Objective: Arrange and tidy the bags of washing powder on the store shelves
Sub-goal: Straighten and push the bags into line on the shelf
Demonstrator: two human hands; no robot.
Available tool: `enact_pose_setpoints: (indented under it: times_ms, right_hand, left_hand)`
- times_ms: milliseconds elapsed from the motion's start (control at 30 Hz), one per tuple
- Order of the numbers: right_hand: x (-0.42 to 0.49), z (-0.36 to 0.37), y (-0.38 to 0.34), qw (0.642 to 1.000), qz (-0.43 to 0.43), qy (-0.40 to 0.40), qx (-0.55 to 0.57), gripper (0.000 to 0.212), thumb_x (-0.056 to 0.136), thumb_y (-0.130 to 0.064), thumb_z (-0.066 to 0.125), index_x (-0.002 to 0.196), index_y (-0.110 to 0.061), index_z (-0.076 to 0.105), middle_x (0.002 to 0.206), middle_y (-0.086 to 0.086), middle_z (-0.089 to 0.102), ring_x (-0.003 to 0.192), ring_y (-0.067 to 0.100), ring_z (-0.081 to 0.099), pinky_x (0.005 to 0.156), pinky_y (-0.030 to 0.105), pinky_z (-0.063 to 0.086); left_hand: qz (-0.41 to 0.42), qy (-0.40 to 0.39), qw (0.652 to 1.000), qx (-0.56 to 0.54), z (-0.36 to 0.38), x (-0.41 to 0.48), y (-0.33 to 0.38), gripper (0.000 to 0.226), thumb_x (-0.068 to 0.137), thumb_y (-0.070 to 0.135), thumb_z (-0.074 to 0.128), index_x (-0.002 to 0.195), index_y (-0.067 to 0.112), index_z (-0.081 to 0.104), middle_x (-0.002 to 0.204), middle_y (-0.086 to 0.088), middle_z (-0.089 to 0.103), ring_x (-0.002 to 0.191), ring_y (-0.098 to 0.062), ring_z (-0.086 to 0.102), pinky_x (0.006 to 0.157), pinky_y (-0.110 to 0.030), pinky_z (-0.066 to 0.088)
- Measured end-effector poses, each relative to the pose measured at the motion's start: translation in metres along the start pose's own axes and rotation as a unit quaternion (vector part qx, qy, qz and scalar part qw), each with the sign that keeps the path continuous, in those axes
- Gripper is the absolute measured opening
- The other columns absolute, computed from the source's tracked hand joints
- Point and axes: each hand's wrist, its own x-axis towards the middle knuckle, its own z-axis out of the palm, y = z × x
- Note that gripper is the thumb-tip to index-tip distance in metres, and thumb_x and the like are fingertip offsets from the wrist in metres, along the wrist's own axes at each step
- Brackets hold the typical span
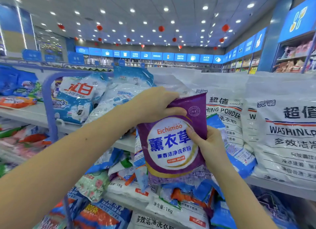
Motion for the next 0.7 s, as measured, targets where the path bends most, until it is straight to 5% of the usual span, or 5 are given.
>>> enact_pose_setpoints:
  times_ms: [167,300,500,633,700]
  right_hand:
    - [0.008,0.067,0.012,0.999,-0.021,-0.008,0.027,0.010,0.084,-0.012,0.065,0.079,-0.019,0.070,0.079,0.002,0.075,0.076,0.021,0.071,0.068,0.034,0.058]
    - [0.016,0.130,0.021,0.996,-0.006,-0.015,0.085,0.009,0.075,-0.028,0.068,0.076,-0.021,0.074,0.082,0.005,0.074,0.080,0.023,0.070,0.072,0.041,0.057]
    - [0.024,0.254,0.031,0.983,0.019,-0.059,0.172,0.010,0.080,-0.017,0.065,0.076,-0.017,0.073,0.080,0.002,0.075,0.073,0.016,0.070,0.061,0.028,0.055]
    - [0.019,0.351,0.044,0.970,0.061,-0.099,0.215,0.010,0.086,-0.015,0.062,0.091,-0.013,0.069,0.086,0.007,0.075,0.077,0.022,0.072,0.061,0.031,0.057]
    - [0.017,0.403,0.055,0.967,0.074,-0.104,0.222,0.010,0.087,-0.014,0.061,0.092,-0.013,0.069,0.088,0.008,0.074,0.079,0.025,0.072,0.065,0.035,0.058]
  left_hand:
    - [-0.087,0.168,0.980,-0.063,-0.012,-0.062,-0.049,0.070,0.072,0.071,0.040,0.112,0.016,0.057,0.099,0.006,0.063,0.090,-0.013,0.058,0.077,-0.027,0.041]
    - [-0.233,0.338,0.883,-0.227,-0.009,-0.141,-0.090,0.062,0.075,0.061,0.050,0.123,0.023,0.047,0.113,0.016,0.053,0.104,0.003,0.050,0.090,-0.009,0.034]
    - [-0.364,0.308,0.769,-0.427,0.009,-0.249,-0.136,0.078,0.061,0.081,0.058,0.116,0.026,0.054,0.111,0.011,0.067,0.101,0.002,0.062,0.082,-0.017,0.049]
    - [-0.387,0.355,0.704,-0.478,-0.006,-0.302,-0.176,0.034,0.079,0.042,0.050,0.102,0.020,0.062,0.091,0.011,0.074,0.084,-0.008,0.070,0.066,-0.017,0.053]
    - [-0.403,0.370,0.705,-0.452,-0.014,-0.332,-0.210,0.031,0.081,0.035,0.049,0.104,0.019,0.061,0.091,0.010,0.074,0.083,-0.009,0.070,0.064,-0.018,0.053]
